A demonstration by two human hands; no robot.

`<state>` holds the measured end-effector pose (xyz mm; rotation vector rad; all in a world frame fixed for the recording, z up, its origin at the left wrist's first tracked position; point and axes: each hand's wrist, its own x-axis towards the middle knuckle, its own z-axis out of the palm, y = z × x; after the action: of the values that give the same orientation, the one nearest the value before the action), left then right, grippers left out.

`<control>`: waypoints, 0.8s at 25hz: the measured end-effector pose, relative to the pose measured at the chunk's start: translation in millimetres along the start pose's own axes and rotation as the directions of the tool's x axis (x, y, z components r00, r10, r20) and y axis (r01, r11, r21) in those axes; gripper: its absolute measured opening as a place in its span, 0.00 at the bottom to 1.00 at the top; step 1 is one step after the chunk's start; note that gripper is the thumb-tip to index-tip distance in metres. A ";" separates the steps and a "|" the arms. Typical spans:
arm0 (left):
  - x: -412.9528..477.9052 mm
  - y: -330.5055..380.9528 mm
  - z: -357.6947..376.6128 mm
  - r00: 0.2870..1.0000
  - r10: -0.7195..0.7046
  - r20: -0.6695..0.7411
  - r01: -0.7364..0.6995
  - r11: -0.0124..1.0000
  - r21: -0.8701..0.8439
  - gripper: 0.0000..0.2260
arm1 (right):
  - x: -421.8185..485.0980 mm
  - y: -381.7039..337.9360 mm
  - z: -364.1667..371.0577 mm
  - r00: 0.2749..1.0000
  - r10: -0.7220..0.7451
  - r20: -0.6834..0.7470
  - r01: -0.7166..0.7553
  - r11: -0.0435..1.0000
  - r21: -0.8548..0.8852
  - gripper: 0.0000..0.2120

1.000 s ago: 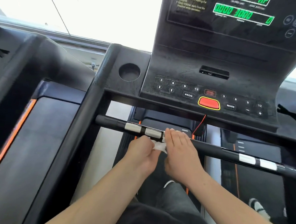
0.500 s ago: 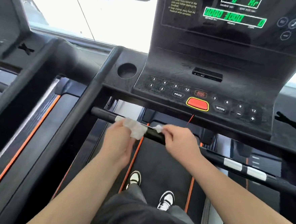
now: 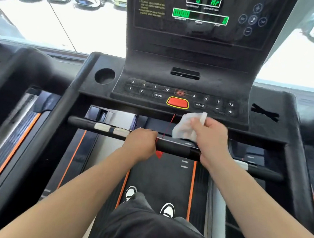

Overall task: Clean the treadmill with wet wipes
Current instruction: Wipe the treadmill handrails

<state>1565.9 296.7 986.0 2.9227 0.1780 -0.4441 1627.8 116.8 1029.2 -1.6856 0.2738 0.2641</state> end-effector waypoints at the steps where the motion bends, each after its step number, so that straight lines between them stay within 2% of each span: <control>1: 2.9 2.6 -1.5 1.000 0.001 0.009 -0.001 1.000 0.005 0.08 | 2.1 -1.6 -4.8 0.968 -0.249 -0.022 0.238 0.944 -0.228 0.09; 2: 2.9 4.9 -2.0 1.000 0.004 0.008 -0.005 1.000 0.016 0.10 | 3.6 0.0 -9.2 0.881 -0.469 0.060 0.447 0.784 -0.432 0.10; 3: 2.5 6.4 0.4 1.000 0.013 -0.010 -0.013 1.000 0.019 0.12 | 2.7 4.6 -9.6 0.793 -0.572 0.209 0.575 0.589 -0.568 0.07; 4: -0.5 7.0 3.6 0.999 0.031 -0.037 -0.031 1.000 0.001 0.14 | -0.1 11.2 -5.4 0.756 -0.531 0.383 0.628 0.423 -0.653 0.05; 5: -4.7 6.2 9.7 0.996 0.055 -0.073 -0.057 0.998 -0.031 0.17 | -4.6 21.6 1.0 0.763 -0.395 0.511 0.634 0.306 -0.710 0.08; 6: -11.1 3.9 17.7 0.989 0.093 -0.111 -0.100 0.993 -0.066 0.20 | -10.8 35.9 9.0 0.767 -0.253 0.590 0.639 0.211 -0.740 0.15; 8: -25.8 -3.7 34.5 0.972 0.157 -0.174 -0.178 0.978 -0.109 0.29 | -22.5 59.3 20.3 0.746 -0.009 0.666 0.665 0.057 -0.745 0.30; 9: -32.2 -9.0 42.0 0.969 0.165 -0.185 -0.189 0.975 -0.120 0.32 | -24.0 63.6 24.1 0.759 0.006 0.651 0.651 0.007 -0.759 0.32; 10: -35.8 -14.1 47.5 0.965 0.169 -0.201 -0.195 0.974 -0.118 0.34 | -21.6 66.6 28.8 0.761 -0.046 0.647 0.645 -0.051 -0.762 0.31; 12: -36.1 -19.7 47.0 0.963 0.180 -0.202 -0.206 0.972 -0.114 0.33 | -10.1 64.7 33.9 0.742 -0.133 0.657 0.651 -0.088 -0.754 0.23; 14: -25.2 -17.5 30.8 0.976 0.158 -0.148 -0.178 0.975 -0.134 0.28 | -6.4 57.1 34.6 0.762 -0.059 0.645 0.646 -0.002 -0.763 0.16; 16: -9.6 -13.0 10.2 0.992 0.114 -0.062 -0.120 0.987 -0.107 0.21 | -7.9 53.8 30.7 0.763 -0.053 0.644 0.646 0.025 -0.763 0.17; 18: -0.5 -13.2 1.9 0.997 0.068 -0.043 -0.071 0.995 -0.070 0.17 | -11.7 59.9 18.4 0.730 -0.091 0.677 0.680 0.009 -0.733 0.21; 20: -11.6 -16.2 6.4 0.992 0.076 -0.102 -0.083 0.995 -0.062 0.17 | -14.4 64.9 -1.2 0.701 -0.136 0.700 0.714 0.121 -0.690 0.24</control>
<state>1550.7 310.2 980.9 2.8758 0.0872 -0.2747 1592.9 107.7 973.4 -2.7333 -1.0873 0.4164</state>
